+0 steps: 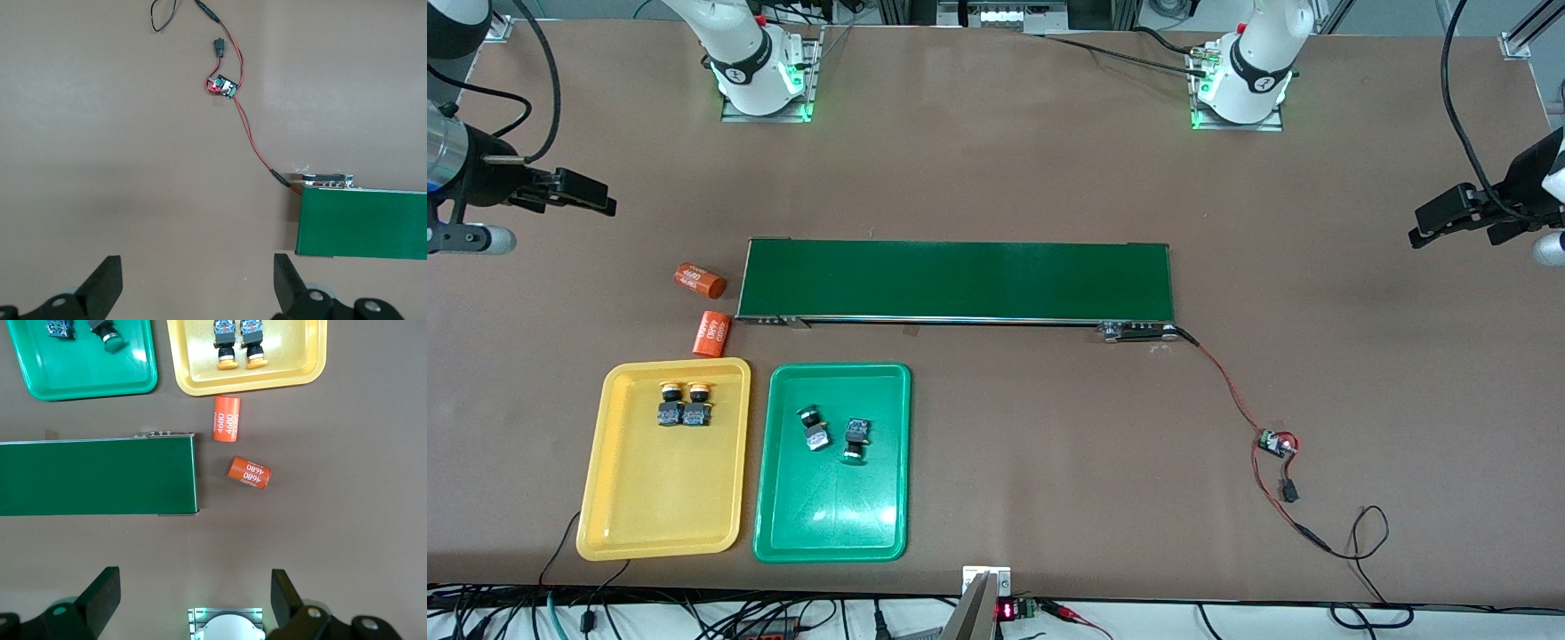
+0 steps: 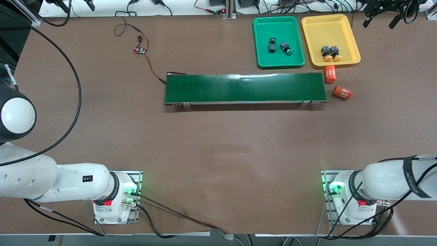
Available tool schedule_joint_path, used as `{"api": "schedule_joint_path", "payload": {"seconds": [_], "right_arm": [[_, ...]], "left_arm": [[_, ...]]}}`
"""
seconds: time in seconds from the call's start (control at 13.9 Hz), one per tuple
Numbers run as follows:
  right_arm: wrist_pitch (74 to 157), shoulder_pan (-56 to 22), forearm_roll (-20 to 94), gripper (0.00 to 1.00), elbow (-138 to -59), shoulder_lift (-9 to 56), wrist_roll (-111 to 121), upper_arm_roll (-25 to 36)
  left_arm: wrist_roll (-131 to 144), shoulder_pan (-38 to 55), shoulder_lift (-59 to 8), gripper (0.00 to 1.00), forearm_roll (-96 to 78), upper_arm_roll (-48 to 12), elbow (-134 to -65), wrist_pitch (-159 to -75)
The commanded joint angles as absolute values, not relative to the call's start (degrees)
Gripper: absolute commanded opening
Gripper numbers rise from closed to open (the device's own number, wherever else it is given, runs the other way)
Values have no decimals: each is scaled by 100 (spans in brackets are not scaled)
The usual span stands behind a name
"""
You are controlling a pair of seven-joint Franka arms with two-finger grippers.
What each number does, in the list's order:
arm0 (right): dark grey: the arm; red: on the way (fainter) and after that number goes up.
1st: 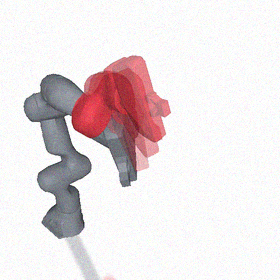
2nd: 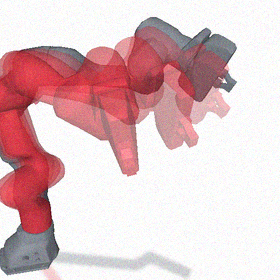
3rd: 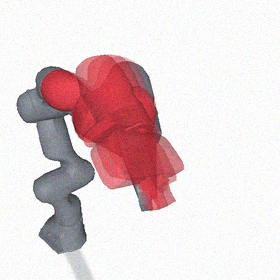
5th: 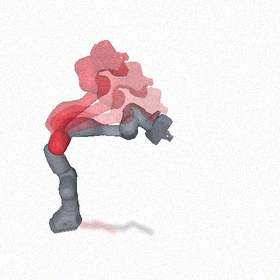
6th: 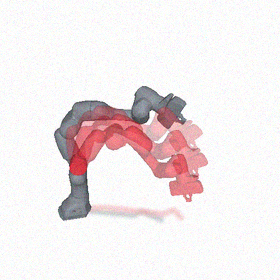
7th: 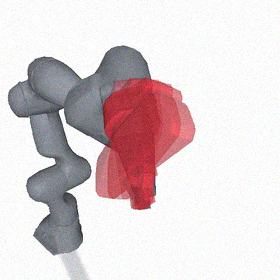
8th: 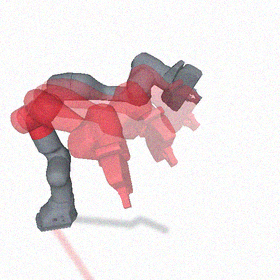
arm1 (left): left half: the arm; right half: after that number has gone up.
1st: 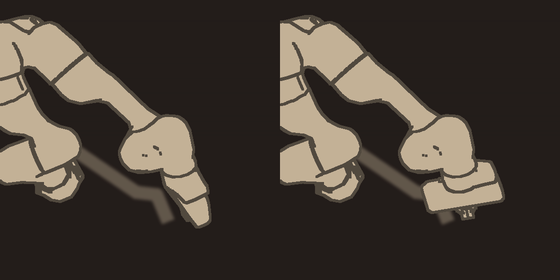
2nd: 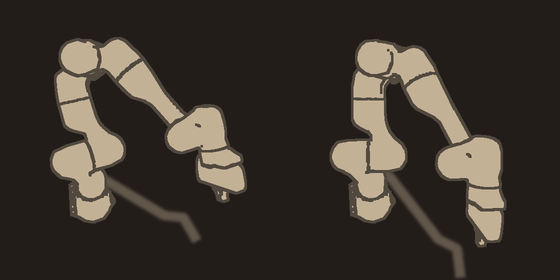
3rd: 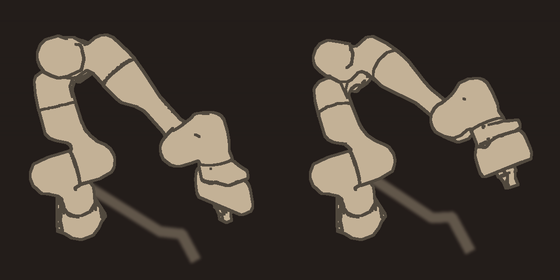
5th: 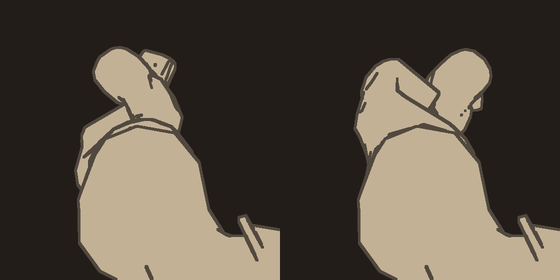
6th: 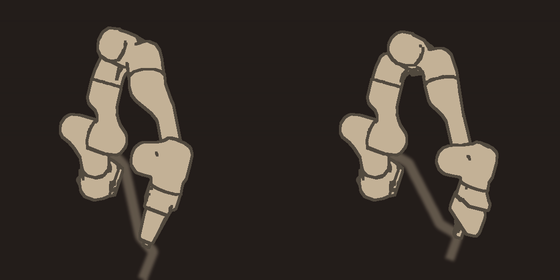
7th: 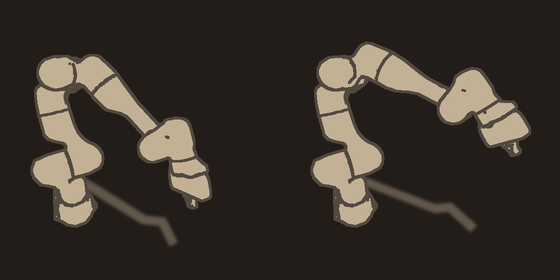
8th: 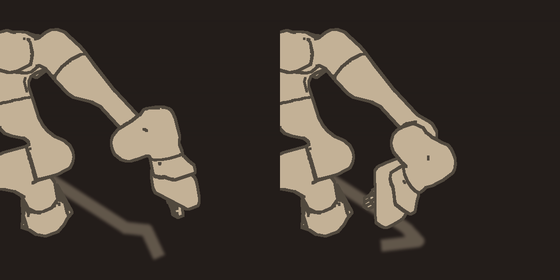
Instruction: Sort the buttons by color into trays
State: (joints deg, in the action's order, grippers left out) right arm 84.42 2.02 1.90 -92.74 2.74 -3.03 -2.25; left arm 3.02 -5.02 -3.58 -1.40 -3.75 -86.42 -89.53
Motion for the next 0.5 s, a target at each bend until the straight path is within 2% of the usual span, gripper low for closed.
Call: {"api": "schedule_joint_path", "payload": {"seconds": [0.0,0.43], "right_arm": [[8736,316,97,100,-9475,184,-360,-369],[8789,290,62,100,-9220,413,-316,-369]], "left_arm": [[202,-545,-220,100,-114,-387,-8736,-9009],[202,-510,-176,100,-114,-404,-8745,-8956]]}}
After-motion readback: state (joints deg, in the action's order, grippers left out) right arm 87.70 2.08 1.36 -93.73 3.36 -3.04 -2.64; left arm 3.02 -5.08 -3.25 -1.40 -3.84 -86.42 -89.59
